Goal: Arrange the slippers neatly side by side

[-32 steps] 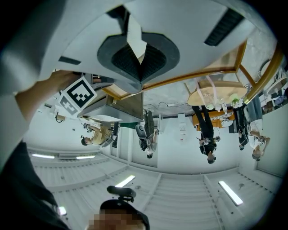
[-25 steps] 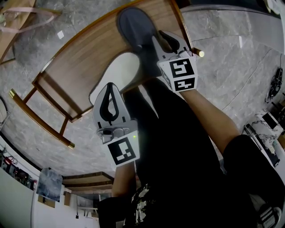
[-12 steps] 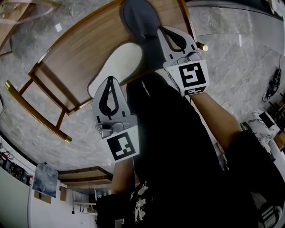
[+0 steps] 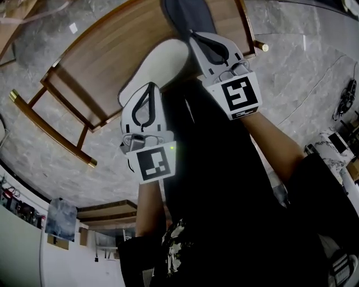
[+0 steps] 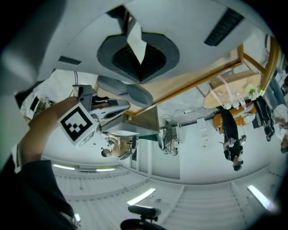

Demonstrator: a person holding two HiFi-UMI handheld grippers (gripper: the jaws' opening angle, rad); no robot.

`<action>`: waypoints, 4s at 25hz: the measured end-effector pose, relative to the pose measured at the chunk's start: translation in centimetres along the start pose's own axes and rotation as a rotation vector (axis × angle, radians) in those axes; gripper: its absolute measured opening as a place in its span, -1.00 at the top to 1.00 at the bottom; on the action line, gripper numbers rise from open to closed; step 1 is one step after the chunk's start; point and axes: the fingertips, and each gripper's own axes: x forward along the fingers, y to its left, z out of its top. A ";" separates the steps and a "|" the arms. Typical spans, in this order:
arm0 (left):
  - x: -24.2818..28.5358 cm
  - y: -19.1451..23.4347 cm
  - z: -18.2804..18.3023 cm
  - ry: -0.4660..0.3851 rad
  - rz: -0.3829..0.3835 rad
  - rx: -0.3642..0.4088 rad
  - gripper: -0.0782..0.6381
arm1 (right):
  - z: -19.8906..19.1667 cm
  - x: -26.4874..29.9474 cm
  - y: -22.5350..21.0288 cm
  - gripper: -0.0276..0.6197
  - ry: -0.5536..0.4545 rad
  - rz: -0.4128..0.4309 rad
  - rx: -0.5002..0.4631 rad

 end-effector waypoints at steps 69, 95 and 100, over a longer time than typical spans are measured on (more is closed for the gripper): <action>4.3 4.8 1.3 -0.196 -0.226 -0.802 0.73 | 0.0 -0.5 0.9 0.92 0.059 -0.067 0.060; 3.7 10.6 -5.2 -0.004 0.261 -0.478 0.77 | -0.1 3.7 1.2 0.92 0.118 0.086 -0.011; 3.9 10.9 -3.4 -0.058 0.248 -0.469 0.75 | 0.7 3.7 1.0 0.92 0.083 0.080 0.013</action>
